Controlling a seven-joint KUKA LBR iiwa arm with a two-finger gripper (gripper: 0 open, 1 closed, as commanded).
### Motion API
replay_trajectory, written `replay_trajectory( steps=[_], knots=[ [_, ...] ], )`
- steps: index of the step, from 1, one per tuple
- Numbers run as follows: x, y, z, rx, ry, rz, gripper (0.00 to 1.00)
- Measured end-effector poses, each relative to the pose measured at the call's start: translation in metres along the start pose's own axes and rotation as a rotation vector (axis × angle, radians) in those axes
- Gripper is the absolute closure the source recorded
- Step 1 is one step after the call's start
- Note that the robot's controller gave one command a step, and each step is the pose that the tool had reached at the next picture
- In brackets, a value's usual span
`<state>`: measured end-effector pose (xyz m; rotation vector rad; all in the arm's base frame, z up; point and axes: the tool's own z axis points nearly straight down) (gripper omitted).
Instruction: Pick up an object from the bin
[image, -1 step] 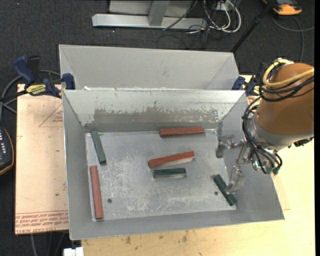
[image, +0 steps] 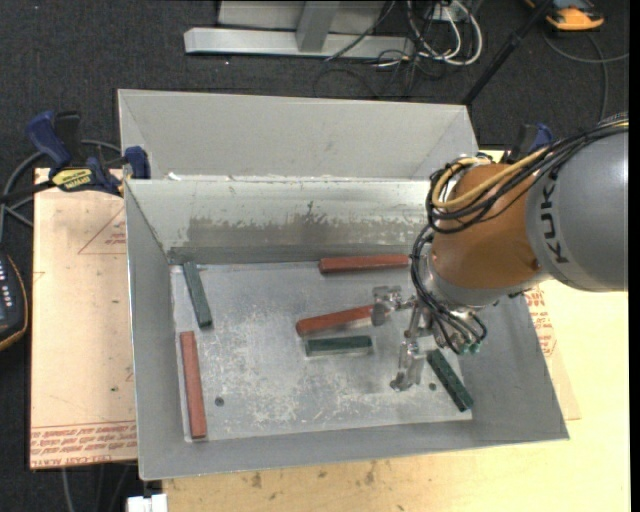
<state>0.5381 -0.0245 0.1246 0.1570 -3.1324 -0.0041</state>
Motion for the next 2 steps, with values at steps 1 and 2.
replay_trajectory(
  steps=[1, 2],
  knots=[
    [-0.0635, 0.0574, 0.0578, -0.001, -0.009, -0.017, 0.0],
    [-0.0621, 0.0529, 0.0541, 0.002, -0.008, -0.011, 1.0]
  ],
)
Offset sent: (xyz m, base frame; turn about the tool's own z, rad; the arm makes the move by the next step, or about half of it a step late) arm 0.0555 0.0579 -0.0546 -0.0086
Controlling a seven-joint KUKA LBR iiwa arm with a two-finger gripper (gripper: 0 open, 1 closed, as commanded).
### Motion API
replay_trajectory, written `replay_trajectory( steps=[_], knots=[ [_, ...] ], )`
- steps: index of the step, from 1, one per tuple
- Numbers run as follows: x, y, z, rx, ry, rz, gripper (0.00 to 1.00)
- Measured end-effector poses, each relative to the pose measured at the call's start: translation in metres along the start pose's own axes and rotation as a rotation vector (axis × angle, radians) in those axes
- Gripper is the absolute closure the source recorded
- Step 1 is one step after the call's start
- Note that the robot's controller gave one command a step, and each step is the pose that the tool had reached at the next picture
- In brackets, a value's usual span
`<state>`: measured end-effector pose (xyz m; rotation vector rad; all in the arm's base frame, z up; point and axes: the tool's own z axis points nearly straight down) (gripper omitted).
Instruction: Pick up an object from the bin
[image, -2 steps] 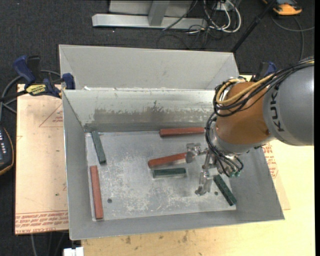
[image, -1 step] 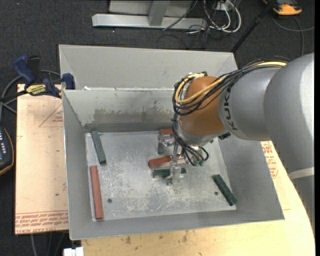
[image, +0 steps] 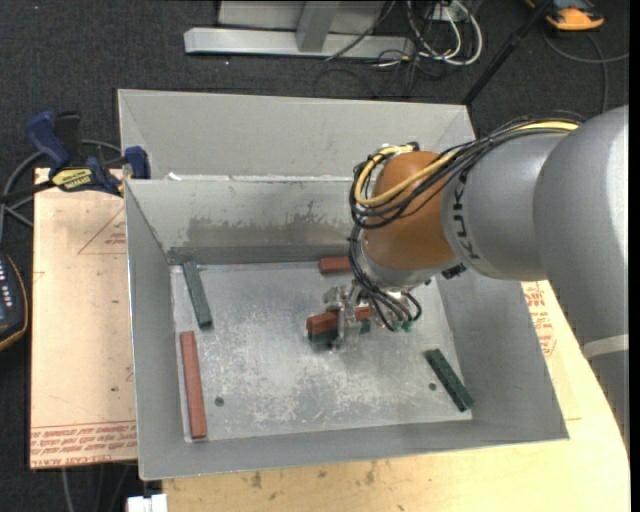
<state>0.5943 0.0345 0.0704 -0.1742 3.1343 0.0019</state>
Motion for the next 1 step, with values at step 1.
replay_trajectory(
  steps=[1],
  knots=[
    [0.0549, -0.1189, 0.0006, 0.003, 0.004, -0.101, 1.0]
  ],
)
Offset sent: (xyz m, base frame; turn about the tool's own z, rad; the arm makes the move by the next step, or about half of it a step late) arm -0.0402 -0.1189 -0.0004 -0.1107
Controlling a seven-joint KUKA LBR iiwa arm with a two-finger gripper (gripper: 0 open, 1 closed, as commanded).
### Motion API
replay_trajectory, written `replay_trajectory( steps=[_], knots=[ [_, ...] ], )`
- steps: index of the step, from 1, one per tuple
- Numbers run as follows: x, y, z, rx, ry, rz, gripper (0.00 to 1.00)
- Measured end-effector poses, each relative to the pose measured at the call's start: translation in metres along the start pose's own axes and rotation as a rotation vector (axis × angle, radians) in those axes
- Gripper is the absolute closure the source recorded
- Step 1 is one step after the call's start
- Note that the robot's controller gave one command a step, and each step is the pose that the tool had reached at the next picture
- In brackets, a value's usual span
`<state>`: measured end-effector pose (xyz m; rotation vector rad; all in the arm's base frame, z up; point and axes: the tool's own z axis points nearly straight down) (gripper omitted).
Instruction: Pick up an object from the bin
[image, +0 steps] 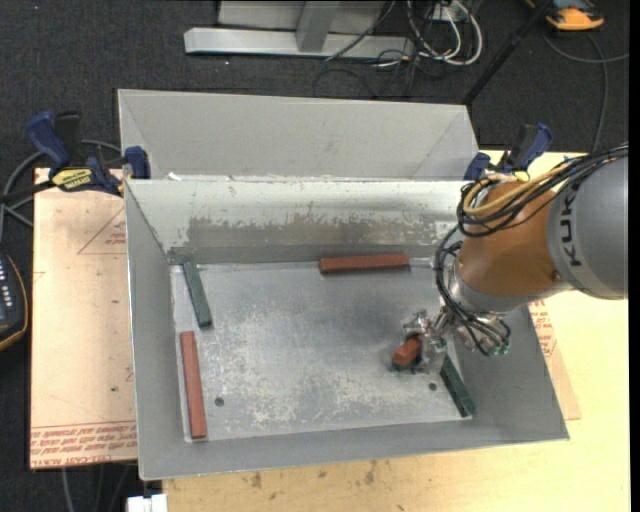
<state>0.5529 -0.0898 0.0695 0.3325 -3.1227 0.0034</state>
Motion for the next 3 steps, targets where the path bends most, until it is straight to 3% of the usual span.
replay_trajectory(
  steps=[1, 2, 3],
  knots=[
    [-0.07, 0.029, -0.002, -0.001, -0.009, -0.54, 1.0],
    [-0.085, 0.028, -0.147, 0.004, -0.014, -0.529, 1.0],
    [-0.083, 0.028, -0.141, -0.002, -0.006, -0.529, 0.0]
  ],
)
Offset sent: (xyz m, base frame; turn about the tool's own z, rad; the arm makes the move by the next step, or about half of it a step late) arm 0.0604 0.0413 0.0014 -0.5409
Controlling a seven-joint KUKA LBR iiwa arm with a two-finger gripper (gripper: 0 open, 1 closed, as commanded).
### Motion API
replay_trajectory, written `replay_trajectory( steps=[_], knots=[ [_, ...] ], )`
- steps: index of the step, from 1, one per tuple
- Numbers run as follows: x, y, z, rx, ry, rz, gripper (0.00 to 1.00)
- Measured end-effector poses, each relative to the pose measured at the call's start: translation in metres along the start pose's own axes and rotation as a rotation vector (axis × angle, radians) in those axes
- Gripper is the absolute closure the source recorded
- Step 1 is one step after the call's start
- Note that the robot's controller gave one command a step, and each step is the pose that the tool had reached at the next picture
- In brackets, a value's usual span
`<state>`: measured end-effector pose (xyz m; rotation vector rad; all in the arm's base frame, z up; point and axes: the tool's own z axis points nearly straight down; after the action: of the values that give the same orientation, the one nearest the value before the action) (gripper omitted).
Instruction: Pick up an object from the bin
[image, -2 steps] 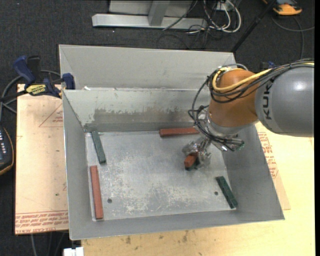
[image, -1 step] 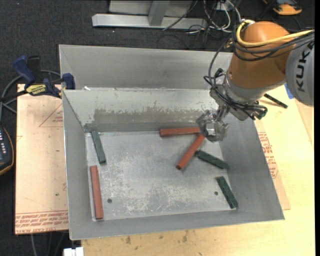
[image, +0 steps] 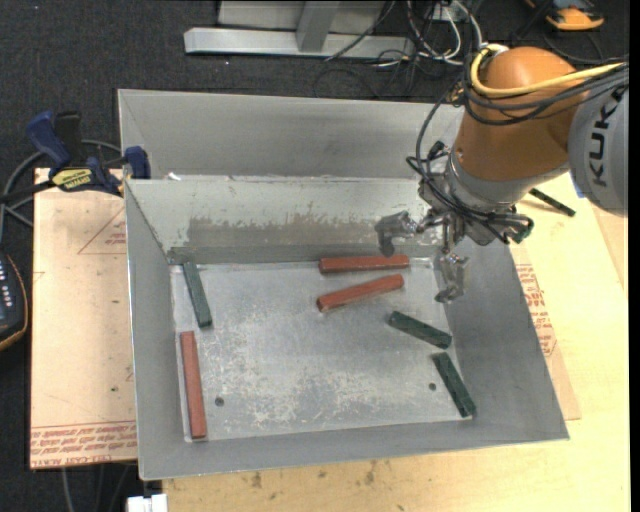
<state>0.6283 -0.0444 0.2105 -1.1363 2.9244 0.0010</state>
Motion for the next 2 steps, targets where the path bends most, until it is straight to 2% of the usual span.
replay_trajectory(
  steps=[1, 2],
  knots=[
    [0.013, -0.03, 0.126, -0.006, 0.005, -0.036, 0.0],
    [-0.02, 0.005, 0.138, 0.003, -0.001, 0.229, 0.0]
  ],
)
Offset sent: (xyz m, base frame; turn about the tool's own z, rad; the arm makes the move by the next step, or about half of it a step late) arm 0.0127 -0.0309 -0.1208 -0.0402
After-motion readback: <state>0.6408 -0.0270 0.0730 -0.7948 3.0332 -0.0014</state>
